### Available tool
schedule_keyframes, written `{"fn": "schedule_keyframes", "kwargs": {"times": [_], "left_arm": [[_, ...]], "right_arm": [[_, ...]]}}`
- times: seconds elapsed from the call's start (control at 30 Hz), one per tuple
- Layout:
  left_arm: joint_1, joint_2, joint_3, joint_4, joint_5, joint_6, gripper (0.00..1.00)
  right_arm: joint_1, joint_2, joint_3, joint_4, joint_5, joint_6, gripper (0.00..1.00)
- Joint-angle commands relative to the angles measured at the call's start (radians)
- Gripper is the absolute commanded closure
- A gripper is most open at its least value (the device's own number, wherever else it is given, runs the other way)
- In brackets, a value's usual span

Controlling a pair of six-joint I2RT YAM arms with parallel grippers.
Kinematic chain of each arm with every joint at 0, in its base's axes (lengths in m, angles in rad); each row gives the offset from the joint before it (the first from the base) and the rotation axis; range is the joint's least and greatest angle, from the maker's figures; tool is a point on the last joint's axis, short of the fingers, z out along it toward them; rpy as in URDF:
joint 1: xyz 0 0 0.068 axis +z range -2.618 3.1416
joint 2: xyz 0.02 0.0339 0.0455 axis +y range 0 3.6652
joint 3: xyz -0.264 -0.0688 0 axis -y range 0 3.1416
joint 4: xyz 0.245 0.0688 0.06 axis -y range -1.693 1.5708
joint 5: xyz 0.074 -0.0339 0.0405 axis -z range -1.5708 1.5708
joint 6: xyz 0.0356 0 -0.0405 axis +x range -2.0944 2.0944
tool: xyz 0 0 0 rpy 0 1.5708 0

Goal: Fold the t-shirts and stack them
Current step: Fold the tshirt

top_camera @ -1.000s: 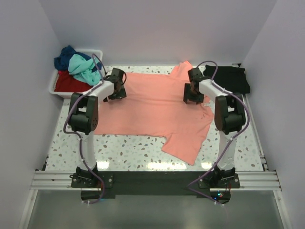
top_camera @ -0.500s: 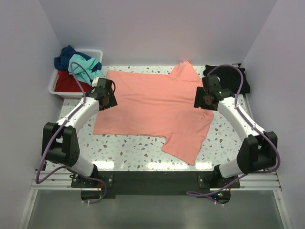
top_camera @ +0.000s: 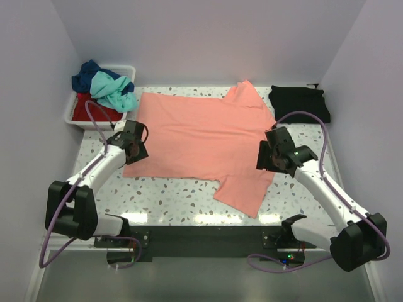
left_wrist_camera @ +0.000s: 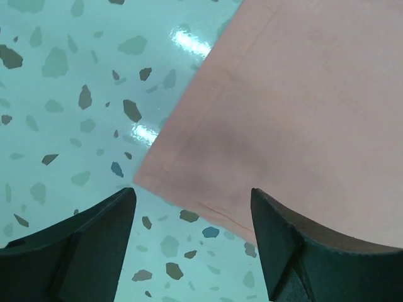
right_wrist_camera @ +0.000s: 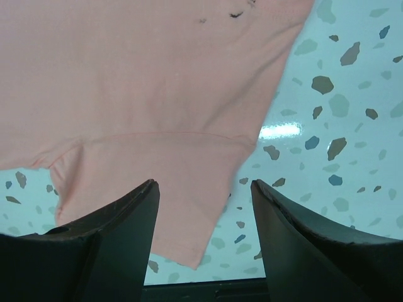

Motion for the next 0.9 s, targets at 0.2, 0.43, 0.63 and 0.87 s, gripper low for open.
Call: {"fn": "schedule_keyframes", "kwargs": {"times": [0.2,0.43,0.63,0.87], "left_arm": [[0.008,-0.063,-0.138,-0.003,-0.034,-0.195,0.44],[0.008,-0.037,-0.169,0.026,-0.071,-0.195,0.43],[0.031,-0.011,-0.181,0.061,-0.065,-0.203,0.41],[0.065,-0.014,-0.222,0.072,-0.065,-0.263,0.44]], "right_arm": [[0.023,-0.068,-0.165,0.052,-0.075,0.055,0.37],[0.041,-0.099,-0.191,0.072,-0.098,0.115,0.37],[0.042,-0.102,-0.214,0.091,-0.081,0.11,0.37],[0.047,-0.093,-0.209,0.089,-0.066,0.103,0.37]]}}
